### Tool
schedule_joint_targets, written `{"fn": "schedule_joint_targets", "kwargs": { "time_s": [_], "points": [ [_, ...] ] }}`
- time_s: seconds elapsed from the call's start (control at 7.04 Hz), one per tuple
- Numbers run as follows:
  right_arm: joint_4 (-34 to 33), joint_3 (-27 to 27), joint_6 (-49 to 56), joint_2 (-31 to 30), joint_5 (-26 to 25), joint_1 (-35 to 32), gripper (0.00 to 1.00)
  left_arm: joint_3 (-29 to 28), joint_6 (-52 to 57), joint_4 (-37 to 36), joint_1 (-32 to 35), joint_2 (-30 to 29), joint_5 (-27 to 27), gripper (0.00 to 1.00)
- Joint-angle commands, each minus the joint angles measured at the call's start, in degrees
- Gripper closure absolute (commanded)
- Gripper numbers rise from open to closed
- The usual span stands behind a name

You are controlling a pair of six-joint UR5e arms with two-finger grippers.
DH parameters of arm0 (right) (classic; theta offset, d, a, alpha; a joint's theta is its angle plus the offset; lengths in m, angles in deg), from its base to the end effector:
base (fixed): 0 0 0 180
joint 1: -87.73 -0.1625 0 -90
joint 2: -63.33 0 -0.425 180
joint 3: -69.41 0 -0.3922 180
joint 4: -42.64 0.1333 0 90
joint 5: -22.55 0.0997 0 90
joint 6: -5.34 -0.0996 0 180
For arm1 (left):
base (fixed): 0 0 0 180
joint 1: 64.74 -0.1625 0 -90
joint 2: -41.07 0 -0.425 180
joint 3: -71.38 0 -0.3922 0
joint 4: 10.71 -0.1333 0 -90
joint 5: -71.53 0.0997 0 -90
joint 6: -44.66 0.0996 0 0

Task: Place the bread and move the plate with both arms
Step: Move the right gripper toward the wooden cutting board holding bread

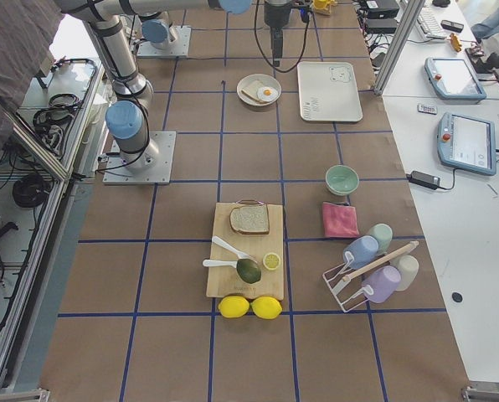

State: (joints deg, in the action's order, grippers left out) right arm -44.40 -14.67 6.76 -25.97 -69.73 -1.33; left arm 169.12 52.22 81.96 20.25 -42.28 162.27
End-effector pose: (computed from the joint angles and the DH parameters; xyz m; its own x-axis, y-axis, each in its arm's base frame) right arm 0.1211 -0.5014 0.5276 -0.9991 -0.0068 0.0407 -0.0084 0.9992 -0.0384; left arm -0.0934 -0.4457 0.4713 -0.9990 0.0451 -0.0041 0.0447 0.9968 0.0667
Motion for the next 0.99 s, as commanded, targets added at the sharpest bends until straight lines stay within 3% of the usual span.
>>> {"fn": "schedule_joint_targets", "kwargs": {
  "time_s": [0.0, 0.57, 0.85],
  "points": [
    [0.1, -0.3, 0.1, -0.2, -0.2, -0.1, 0.00, 0.0, 0.0, 0.1, 0.0, 0.0, 0.1, 0.00],
    [-0.6, -0.5, 0.9, 0.4, 0.0, 0.6, 0.00, 0.1, -0.3, 0.4, -0.7, -0.1, 0.1, 0.00],
    [-0.2, -2.6, 5.0, 2.5, -5.3, 10.0, 0.00, 0.2, -0.7, 0.1, -0.7, -0.5, 0.2, 0.00]
  ]
}}
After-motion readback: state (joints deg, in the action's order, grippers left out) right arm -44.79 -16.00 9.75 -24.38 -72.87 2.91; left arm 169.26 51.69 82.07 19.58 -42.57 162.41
